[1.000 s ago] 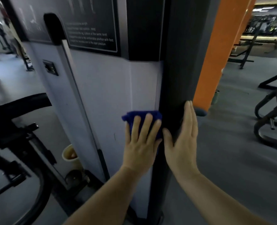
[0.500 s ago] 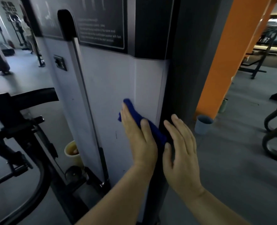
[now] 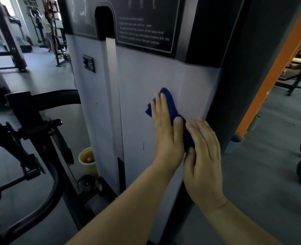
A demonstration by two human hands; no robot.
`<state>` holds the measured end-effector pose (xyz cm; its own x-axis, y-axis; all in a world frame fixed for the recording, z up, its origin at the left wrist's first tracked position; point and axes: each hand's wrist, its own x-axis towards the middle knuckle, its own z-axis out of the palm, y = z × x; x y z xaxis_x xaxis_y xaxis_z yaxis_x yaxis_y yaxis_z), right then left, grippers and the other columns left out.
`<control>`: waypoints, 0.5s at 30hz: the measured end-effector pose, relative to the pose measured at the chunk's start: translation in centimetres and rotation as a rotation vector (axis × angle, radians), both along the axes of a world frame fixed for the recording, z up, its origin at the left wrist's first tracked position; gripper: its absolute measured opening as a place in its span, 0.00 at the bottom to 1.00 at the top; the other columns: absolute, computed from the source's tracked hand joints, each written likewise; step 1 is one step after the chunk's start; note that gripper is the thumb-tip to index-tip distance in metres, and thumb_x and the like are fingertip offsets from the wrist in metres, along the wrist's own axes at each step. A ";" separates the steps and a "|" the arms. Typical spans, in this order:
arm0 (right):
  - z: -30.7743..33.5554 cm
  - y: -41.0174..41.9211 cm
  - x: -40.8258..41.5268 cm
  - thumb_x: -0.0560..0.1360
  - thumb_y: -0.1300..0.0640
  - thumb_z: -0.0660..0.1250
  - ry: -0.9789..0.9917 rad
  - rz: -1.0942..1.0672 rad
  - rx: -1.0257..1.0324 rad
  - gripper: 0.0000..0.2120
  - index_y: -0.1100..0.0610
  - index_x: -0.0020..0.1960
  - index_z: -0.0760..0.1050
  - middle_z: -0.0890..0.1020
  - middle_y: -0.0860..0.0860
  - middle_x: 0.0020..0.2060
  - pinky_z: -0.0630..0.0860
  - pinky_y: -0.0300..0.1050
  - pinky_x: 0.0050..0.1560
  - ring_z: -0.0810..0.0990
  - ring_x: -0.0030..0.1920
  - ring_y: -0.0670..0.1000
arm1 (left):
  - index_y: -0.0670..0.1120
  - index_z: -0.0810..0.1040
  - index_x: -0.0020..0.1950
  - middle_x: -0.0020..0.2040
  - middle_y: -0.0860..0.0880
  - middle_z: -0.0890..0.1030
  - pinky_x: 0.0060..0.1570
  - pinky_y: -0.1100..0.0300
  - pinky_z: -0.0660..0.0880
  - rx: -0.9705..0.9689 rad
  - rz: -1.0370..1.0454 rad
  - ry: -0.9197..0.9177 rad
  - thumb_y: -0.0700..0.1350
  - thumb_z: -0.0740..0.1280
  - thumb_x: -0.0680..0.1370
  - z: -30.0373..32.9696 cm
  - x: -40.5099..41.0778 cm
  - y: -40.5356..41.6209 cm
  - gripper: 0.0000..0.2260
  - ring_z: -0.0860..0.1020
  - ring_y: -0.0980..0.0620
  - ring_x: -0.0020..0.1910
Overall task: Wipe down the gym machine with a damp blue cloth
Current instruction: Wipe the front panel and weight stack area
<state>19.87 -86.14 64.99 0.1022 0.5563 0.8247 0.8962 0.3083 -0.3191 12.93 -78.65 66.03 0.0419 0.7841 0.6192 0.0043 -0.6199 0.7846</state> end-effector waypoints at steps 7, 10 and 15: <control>-0.9 0.6 -0.2 0.80 0.64 0.55 -0.110 -0.050 0.010 0.22 0.60 0.74 0.65 0.65 0.55 0.75 0.62 0.63 0.73 0.59 0.77 0.55 | 0.47 0.44 0.81 0.81 0.57 0.43 0.78 0.44 0.46 -0.236 -0.071 -0.063 0.56 0.50 0.82 -8.4 0.3 -2.5 0.30 0.43 0.56 0.79; -1.4 1.1 -0.8 0.79 0.68 0.57 -0.099 -0.069 0.025 0.23 0.60 0.74 0.65 0.66 0.57 0.74 0.62 0.64 0.72 0.58 0.77 0.57 | 0.49 0.44 0.80 0.81 0.56 0.43 0.78 0.57 0.42 -0.140 -0.041 -0.015 0.53 0.48 0.84 -4.6 -0.4 -0.9 0.26 0.41 0.58 0.79; -3.3 0.8 -0.8 0.84 0.58 0.49 -0.210 -0.081 -0.019 0.20 0.57 0.75 0.62 0.65 0.55 0.75 0.59 0.60 0.75 0.58 0.78 0.54 | 0.55 0.45 0.79 0.81 0.58 0.45 0.78 0.52 0.46 -0.168 0.010 0.035 0.59 0.46 0.84 -10.4 -0.6 -1.2 0.25 0.44 0.57 0.79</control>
